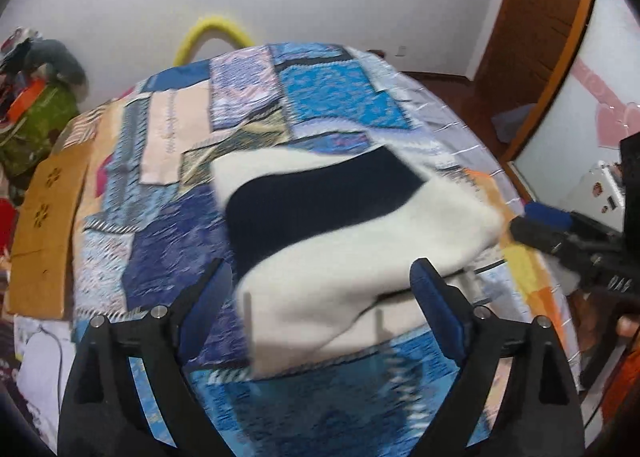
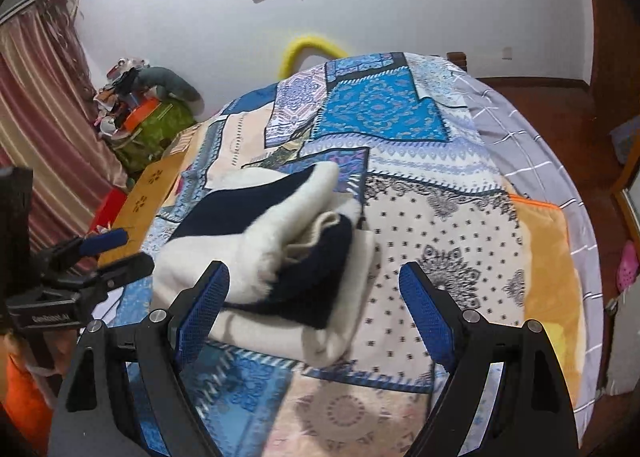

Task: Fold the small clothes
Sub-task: 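Grasp the folded sweater bundle with the right gripper and lift it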

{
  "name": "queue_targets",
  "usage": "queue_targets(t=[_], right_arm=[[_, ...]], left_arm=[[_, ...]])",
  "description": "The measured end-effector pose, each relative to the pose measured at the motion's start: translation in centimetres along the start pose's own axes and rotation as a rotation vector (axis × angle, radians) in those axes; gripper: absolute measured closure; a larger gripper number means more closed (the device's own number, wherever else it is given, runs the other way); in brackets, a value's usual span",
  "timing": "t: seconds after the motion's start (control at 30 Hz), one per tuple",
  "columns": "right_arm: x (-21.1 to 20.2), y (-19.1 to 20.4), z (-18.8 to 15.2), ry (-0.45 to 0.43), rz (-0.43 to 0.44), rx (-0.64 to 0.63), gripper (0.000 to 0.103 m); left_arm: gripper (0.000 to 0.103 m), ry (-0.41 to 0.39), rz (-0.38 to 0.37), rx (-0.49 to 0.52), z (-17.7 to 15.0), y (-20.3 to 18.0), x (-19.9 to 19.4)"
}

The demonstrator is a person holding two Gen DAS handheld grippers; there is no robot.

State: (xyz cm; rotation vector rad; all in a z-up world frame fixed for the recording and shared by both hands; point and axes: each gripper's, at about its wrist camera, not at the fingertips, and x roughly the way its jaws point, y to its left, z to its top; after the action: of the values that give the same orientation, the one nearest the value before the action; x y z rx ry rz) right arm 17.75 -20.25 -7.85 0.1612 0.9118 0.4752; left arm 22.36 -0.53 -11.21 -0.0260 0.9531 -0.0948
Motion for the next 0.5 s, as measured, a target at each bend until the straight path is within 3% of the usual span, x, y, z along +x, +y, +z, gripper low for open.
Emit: queue_targets(t=[0.23, 0.37, 0.5], right_arm=[[3.2, 1.6, -0.9, 0.069, 0.034, -0.006, 0.018], [4.3, 1.9, -0.9, 0.091, 0.046, 0.01, 0.019], [4.9, 2.0, -0.6, 0.098, 0.065, 0.029, 0.031]], left_arm=[[0.012, 0.11, 0.045, -0.036, -4.3, 3.8, 2.3], [0.012, 0.132, 0.075, -0.063, -6.3, 5.1, 3.3], [0.012, 0.146, 0.068, -0.063, -7.3, 5.6, 4.2]])
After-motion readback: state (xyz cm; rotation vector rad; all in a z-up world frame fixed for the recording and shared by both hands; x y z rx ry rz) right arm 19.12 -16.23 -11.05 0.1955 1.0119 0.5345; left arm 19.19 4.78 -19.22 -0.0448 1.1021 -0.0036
